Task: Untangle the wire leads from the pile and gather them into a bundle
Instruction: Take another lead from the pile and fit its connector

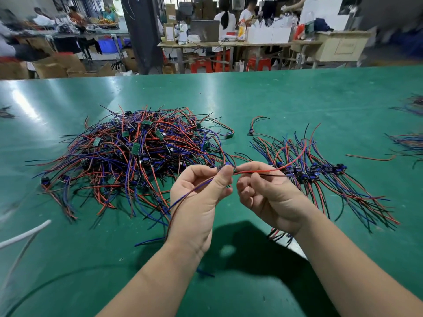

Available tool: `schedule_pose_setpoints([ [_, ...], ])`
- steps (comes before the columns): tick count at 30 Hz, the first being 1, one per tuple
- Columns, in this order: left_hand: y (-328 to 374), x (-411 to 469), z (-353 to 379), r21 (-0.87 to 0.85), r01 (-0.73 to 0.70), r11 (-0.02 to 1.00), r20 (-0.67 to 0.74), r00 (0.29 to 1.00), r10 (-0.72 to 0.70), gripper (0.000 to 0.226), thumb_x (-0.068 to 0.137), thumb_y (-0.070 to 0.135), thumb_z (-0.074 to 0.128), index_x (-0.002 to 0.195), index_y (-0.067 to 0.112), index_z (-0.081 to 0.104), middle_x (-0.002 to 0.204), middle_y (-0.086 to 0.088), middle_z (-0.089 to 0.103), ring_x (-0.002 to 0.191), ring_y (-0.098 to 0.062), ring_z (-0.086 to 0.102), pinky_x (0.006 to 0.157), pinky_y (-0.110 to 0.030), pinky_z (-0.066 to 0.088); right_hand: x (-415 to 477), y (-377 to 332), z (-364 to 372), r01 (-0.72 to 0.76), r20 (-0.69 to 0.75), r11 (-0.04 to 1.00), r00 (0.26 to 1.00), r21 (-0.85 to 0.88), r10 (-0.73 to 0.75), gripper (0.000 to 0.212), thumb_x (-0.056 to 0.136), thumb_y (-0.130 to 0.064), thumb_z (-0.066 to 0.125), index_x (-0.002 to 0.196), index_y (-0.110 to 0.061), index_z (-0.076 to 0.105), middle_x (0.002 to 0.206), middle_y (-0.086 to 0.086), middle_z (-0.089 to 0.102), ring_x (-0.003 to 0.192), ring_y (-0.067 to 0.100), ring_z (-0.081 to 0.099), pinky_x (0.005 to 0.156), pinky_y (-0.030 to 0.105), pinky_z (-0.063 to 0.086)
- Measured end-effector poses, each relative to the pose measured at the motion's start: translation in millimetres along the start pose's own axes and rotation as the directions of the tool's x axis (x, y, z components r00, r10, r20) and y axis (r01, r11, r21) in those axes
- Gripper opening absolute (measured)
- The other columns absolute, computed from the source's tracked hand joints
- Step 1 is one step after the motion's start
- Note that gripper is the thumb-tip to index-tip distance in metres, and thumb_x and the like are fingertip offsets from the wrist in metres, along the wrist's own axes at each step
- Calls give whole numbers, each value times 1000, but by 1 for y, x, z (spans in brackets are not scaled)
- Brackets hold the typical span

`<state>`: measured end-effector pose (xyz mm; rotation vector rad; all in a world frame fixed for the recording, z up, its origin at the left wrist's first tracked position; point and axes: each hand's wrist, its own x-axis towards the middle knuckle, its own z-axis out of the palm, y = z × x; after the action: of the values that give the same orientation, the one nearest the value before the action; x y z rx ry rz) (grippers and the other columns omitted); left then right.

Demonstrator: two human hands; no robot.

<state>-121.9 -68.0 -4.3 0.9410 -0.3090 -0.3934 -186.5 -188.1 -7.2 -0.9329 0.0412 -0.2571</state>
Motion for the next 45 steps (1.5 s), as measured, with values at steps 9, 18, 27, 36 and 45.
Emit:
schedule_pose_setpoints([
  [9, -13, -3, 0, 226, -280, 933, 248, 943, 223, 30, 70, -9, 74, 74, 20, 68, 99, -7, 74, 92, -18, 71, 77, -18, 53, 5, -5, 3, 39, -218, 984, 976, 175, 0, 16, 64, -3, 66, 74, -11, 74, 64, 4, 67, 54, 7, 63, 52, 15, 51],
  [18, -21, -14, -9, 473, -571, 671, 449, 812, 374, 26, 87, -2, 58, 98, 17, 72, 107, 2, 73, 101, -12, 68, 89, -29, 53, 5, -22, -5, 118, -267, 982, 961, 147, -75, 52, 57, -10, 70, 108, -11, 59, 74, 1, 71, 59, 5, 63, 56, 14, 52],
  [27, -7, -9, 4, 231, 88, 969, 179, 975, -132, 24, 62, 23, 76, 81, 9, 71, 73, -8, 74, 65, -15, 70, 58, -23, 56, 5, -11, 3, 118, -249, 992, 960, -39, -124, 41, 65, 1, 63, 104, -8, 60, 80, 7, 74, 60, 11, 68, 55, 16, 53],
  [36, -10, -4, -1, 299, 208, 931, 80, 967, -242, 5, 77, 3, 73, 79, 4, 68, 68, -11, 71, 58, -17, 69, 53, -22, 55, 6, -1, 5, 130, -330, 950, 917, -283, -224, 24, 75, 14, 61, 91, -3, 62, 78, 11, 74, 60, 15, 67, 57, 19, 52],
  [45, -3, -6, -2, 500, 314, 807, 263, 833, -487, 7, 79, 0, 71, 77, 1, 64, 64, -10, 69, 54, -14, 67, 50, -22, 53, 8, -30, -19, 109, -557, 990, 819, -84, -138, 14, 82, 8, 59, 77, -5, 61, 64, 12, 71, 53, 15, 67, 55, 19, 55],
])
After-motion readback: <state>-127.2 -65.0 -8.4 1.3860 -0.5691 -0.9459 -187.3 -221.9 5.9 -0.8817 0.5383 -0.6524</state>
